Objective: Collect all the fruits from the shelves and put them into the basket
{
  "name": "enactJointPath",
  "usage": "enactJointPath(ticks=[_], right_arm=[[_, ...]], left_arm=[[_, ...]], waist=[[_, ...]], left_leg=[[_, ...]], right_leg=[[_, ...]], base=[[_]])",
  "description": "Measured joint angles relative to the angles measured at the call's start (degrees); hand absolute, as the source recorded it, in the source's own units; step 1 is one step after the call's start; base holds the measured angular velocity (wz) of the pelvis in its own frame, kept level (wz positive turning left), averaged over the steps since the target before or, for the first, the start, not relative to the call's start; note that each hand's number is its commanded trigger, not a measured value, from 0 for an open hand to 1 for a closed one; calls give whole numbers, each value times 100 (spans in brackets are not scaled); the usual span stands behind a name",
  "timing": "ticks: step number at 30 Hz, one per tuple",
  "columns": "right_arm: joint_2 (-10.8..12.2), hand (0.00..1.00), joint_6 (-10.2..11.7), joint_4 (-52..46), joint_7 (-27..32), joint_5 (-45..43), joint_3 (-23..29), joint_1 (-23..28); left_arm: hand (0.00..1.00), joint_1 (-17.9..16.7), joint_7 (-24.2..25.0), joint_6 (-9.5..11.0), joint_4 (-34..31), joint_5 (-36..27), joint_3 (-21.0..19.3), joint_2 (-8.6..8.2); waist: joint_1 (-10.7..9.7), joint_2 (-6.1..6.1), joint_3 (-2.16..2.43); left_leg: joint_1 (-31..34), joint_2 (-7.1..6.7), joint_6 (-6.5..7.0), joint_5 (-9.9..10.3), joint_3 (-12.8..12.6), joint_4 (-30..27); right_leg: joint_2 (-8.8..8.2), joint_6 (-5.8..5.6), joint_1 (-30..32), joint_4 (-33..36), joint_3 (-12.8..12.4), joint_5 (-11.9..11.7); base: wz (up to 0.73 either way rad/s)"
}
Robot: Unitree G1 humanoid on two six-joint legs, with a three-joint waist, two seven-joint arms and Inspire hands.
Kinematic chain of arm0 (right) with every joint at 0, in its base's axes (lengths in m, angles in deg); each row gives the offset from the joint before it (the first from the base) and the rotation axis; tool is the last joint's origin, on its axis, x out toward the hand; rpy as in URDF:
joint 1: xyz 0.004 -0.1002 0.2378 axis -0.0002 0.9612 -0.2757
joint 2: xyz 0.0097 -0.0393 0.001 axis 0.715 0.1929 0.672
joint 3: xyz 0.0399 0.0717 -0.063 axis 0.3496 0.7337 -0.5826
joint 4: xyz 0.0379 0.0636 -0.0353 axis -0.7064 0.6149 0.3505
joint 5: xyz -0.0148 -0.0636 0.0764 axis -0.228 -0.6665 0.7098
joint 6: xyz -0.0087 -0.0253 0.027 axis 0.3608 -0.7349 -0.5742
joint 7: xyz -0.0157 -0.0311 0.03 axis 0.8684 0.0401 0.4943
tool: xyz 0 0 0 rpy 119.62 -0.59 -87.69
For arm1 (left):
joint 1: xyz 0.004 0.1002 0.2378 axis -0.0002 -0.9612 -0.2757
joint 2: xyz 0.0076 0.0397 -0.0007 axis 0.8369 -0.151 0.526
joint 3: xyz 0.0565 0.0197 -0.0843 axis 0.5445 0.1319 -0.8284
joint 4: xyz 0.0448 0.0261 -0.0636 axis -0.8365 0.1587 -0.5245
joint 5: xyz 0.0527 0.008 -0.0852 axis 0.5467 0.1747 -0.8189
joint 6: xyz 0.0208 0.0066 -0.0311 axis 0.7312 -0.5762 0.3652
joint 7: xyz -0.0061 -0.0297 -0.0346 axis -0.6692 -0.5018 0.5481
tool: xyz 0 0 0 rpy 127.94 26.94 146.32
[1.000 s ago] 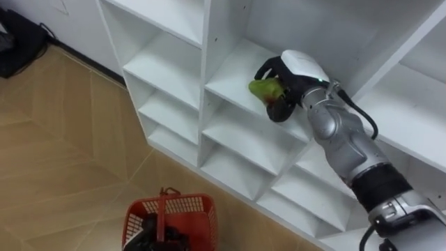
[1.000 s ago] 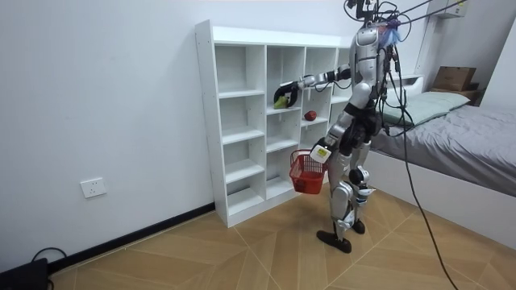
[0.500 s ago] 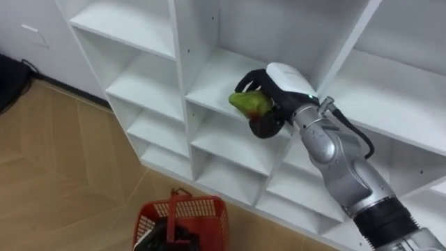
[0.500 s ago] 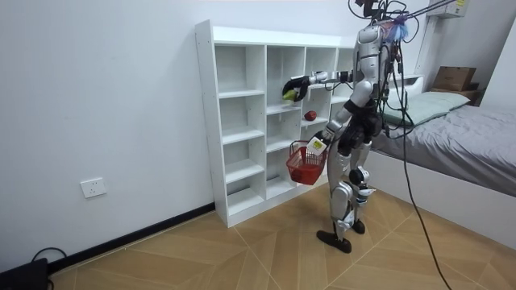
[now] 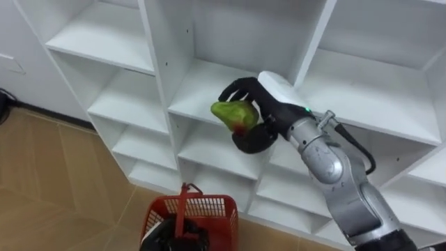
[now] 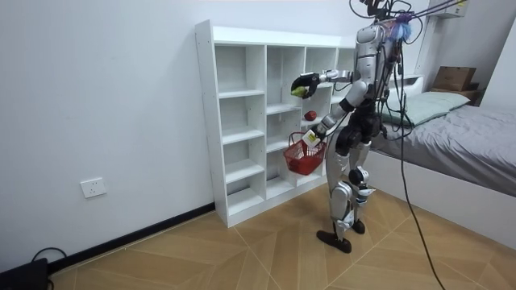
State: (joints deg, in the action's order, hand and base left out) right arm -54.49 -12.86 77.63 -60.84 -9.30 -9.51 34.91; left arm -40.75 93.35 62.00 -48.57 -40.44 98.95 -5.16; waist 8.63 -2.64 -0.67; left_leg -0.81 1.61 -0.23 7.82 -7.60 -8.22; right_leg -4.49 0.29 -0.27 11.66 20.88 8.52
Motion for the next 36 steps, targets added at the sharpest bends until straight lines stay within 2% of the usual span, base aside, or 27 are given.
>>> enactJointPath(ticks=[2,4,7,11,16,22,30,36], right_arm=[[87,100,9,-50,-68,14,146,239],[96,100,-10,-50,-108,12,229,419],[90,100,-24,-50,-117,136,232,594],[91,100,-24,-49,-165,287,212,731],[99,100,-23,67,-171,637,154,1015],[85,100,-59,345,-235,673,145,1336],[84,100,-74,431,-231,660,144,1353],[97,100,-78,881,-228,658,142,1351]], left_arm=[[100,-27,5,0,-108,-2,1,-4],[100,-25,11,0,-131,-1,-3,-3],[100,-24,10,-1,-151,-8,4,6],[100,-9,7,-1,-190,-51,119,11],[100,-8,0,-1,-187,-59,297,78],[100,0,-1,-6,-187,-58,339,92],[100,-1,26,-24,-188,-33,329,101],[100,-1,42,-112,-190,0,303,108]], waist=[[-59,55,-17],[-104,71,-13],[-224,72,-12],[-292,71,-12],[-384,64,-7],[-388,65,-7],[-368,63,4],[-331,48,22]], left_leg=[[-36,-6,11,13,-38,3],[-38,-8,15,18,-51,5],[-70,5,11,33,-126,7],[-173,38,5,76,-309,15],[-191,69,-18,130,-356,13],[-182,76,-22,135,-392,13],[-177,77,-23,135,-392,45],[-178,77,-23,135,-392,46]], right_leg=[[11,-5,16,2,-49,2],[5,-15,21,3,-53,8],[6,-16,20,9,-78,9],[47,-16,4,13,-248,9],[97,-15,6,-5,-350,9],[108,-15,29,-14,-376,9],[119,-15,15,-39,-385,9],[123,-15,29,-66,-379,8]], base=[[-8],[-4],[-9],[-21],[-10],[-1],[0],[0]])
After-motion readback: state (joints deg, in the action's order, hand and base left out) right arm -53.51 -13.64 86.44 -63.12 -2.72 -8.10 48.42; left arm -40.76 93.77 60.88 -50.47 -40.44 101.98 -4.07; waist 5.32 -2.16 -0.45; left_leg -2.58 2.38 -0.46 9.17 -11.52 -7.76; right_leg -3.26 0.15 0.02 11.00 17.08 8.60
